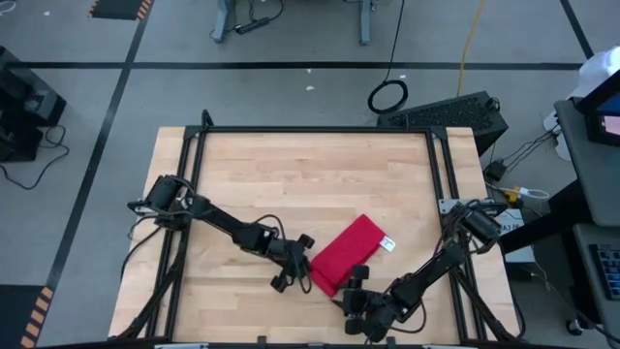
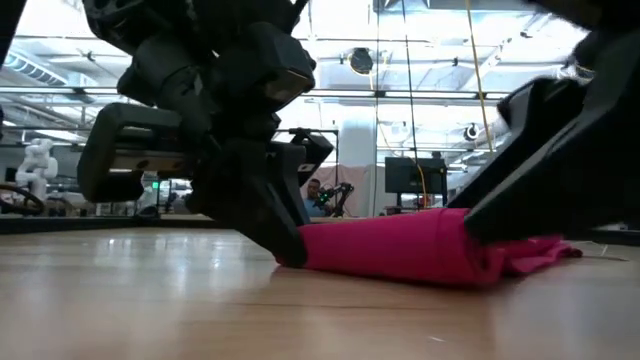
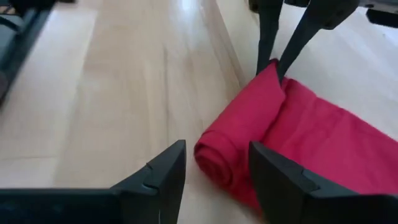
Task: Roll towel
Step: Roll the red towel
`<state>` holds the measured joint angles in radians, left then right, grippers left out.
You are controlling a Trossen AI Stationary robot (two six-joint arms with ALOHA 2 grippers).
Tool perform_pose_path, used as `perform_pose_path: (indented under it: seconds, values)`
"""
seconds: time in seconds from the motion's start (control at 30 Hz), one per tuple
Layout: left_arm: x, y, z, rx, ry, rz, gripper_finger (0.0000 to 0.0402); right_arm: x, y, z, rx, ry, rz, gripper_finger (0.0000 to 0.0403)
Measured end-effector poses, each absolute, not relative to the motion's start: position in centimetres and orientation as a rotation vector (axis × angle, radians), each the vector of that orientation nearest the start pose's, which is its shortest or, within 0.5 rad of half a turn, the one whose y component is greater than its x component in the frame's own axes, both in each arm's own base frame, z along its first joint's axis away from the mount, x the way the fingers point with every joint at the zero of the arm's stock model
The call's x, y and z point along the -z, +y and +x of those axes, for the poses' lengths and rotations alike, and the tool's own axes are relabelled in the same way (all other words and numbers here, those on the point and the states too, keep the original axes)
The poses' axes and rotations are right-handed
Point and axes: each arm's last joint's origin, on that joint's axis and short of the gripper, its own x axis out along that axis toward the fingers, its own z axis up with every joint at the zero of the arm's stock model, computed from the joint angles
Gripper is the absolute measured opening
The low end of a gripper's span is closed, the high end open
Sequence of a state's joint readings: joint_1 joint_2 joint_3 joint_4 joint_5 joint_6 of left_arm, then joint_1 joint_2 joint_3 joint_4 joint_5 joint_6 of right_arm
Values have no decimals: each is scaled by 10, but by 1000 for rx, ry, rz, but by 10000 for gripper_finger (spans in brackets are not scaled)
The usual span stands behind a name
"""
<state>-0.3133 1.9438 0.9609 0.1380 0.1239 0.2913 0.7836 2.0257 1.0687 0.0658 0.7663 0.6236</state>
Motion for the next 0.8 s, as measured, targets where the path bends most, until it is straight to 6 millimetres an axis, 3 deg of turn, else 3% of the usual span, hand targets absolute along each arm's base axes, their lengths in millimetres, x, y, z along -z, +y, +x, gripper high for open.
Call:
perform_pose_path:
  seconds: [0.2, 0.47, 0.63, 0.8]
  values:
    - [-104, -116, 342, 515, 883, 283, 38, -129, 259, 265, 183, 638, 25, 164]
    - [-103, -125, 337, 523, 916, 224, 40, -111, 231, 250, 526, 653, 74, 151]
    - [-102, -125, 335, 490, 959, 150, 41, -104, 209, 263, 650, 630, 61, 95]
    - [-100, -123, 331, 423, 1041, 39, 41, -93, 176, 285, 651, 760, 77, 31]
